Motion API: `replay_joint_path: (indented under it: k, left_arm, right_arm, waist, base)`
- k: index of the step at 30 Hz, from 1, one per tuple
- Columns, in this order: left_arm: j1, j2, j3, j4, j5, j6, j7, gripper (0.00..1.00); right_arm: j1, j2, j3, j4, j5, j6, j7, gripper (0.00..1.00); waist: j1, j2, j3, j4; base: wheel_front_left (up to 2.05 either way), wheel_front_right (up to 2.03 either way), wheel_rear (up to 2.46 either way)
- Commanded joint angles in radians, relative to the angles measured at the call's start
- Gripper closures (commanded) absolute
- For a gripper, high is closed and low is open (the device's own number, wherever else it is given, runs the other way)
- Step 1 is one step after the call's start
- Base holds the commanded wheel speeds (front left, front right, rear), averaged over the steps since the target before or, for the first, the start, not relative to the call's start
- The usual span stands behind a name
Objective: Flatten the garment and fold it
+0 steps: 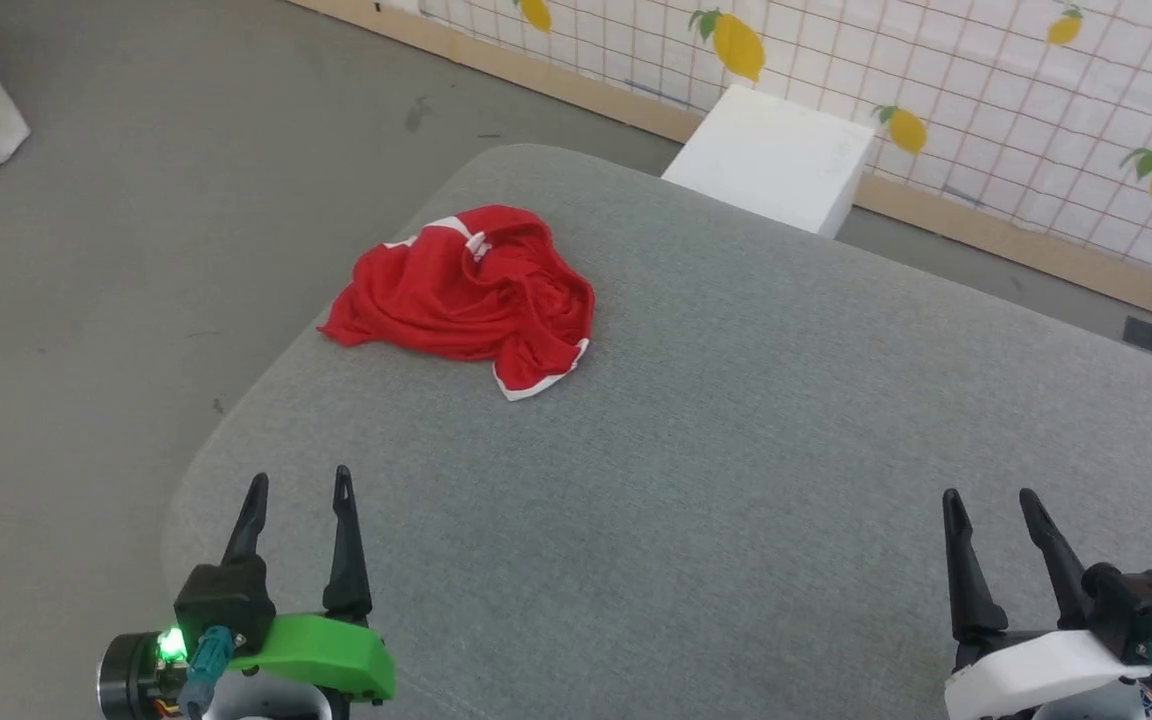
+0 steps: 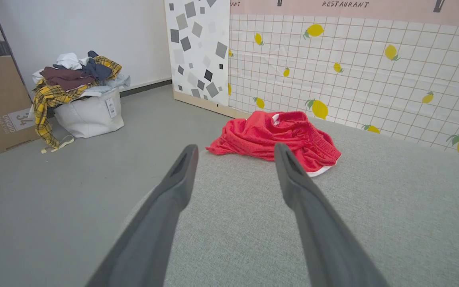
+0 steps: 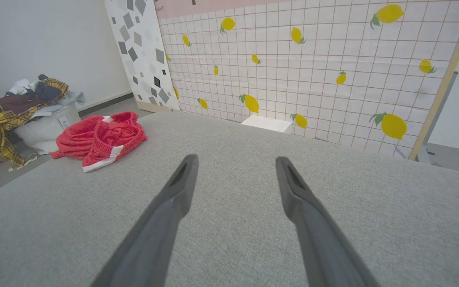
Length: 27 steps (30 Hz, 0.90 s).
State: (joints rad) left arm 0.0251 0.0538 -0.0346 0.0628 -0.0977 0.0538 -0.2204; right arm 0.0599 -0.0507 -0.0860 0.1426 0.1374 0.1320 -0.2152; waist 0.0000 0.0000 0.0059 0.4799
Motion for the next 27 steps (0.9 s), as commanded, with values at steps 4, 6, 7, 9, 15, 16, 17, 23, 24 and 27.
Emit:
replay_joint_path:
  k: [4, 6, 7, 9, 15, 16, 17, 23, 24, 27]
  left_arm:
    - [0.02, -0.003, -0.004, 0.007, -0.001, 0.006, -0.016, 0.0]
    - [0.021, -0.003, -0.005, 0.009, -0.001, 0.006, -0.02, 0.0]
    - [0.021, -0.003, -0.005, 0.011, 0.0, 0.005, -0.022, 0.0]
    - [0.022, -0.003, -0.005, 0.013, -0.001, 0.005, -0.026, 0.0]
    - [0.024, -0.004, -0.007, 0.019, -0.003, 0.005, -0.039, 0.0]
    - [0.024, -0.004, -0.007, 0.02, -0.003, 0.005, -0.04, 0.0]
    - [0.024, -0.004, -0.007, 0.02, -0.003, 0.005, -0.041, 0.0]
    - [0.022, -0.004, -0.006, 0.021, -0.002, 0.005, -0.041, 0.0]
    - [0.022, -0.004, -0.006, 0.021, -0.003, 0.005, -0.041, 0.0]
    - [0.022, -0.004, -0.006, 0.022, -0.005, 0.005, -0.041, 0.0]
  right_arm:
    - [0.015, 0.0, 0.008, 0.0, -0.006, -0.001, -0.012, 0.0]
    - [0.015, 0.0, 0.014, -0.002, -0.007, -0.001, -0.013, 0.0]
    - [0.015, 0.0, 0.019, -0.003, -0.012, -0.001, -0.013, 0.0]
    - [0.017, 0.0, 0.024, -0.005, -0.011, -0.001, -0.013, 0.0]
    - [0.023, 0.001, 0.028, -0.01, -0.007, -0.001, -0.019, 0.0]
    - [0.025, 0.001, 0.029, -0.01, -0.008, -0.001, -0.02, 0.0]
    - [0.026, 0.001, 0.03, -0.013, -0.012, -0.001, -0.02, 0.0]
    - [0.029, 0.001, 0.036, -0.033, -0.026, -0.001, -0.008, 0.0]
    - [0.03, 0.001, 0.036, -0.036, -0.026, -0.001, -0.005, 0.0]
    - [0.031, 0.001, 0.037, -0.045, -0.028, -0.001, 0.0, 0.0]
  waist:
    - [0.0, 0.0, -0.003, 0.027]
    - [0.0, 0.0, -0.004, 0.036]
    - [0.0, 0.0, -0.005, 0.041]
    - [0.0, 0.0, -0.007, 0.05]
    - [0.0, 0.0, -0.007, 0.076]
    - [0.0, 0.0, -0.007, 0.08]
    - [0.0, 0.0, -0.007, 0.081]
    - [0.0, 0.0, -0.007, 0.078]
    - [0.0, 0.0, -0.008, 0.077]
    - [0.0, 0.0, -0.005, 0.075]
  base:
    - [0.0, 0.0, 0.0]
    - [0.0, 0.0, 0.0]
    - [0.0, 0.0, 0.0]
    - [0.0, 0.0, 0.0]
    - [0.0, 0.0, 0.0]
    - [0.0, 0.0, 0.0]
    - [0.0, 0.0, 0.0]
    - [0.0, 0.0, 0.0]
    - [0.0, 0.0, 0.0]
    - [0.0, 0.0, 0.0]
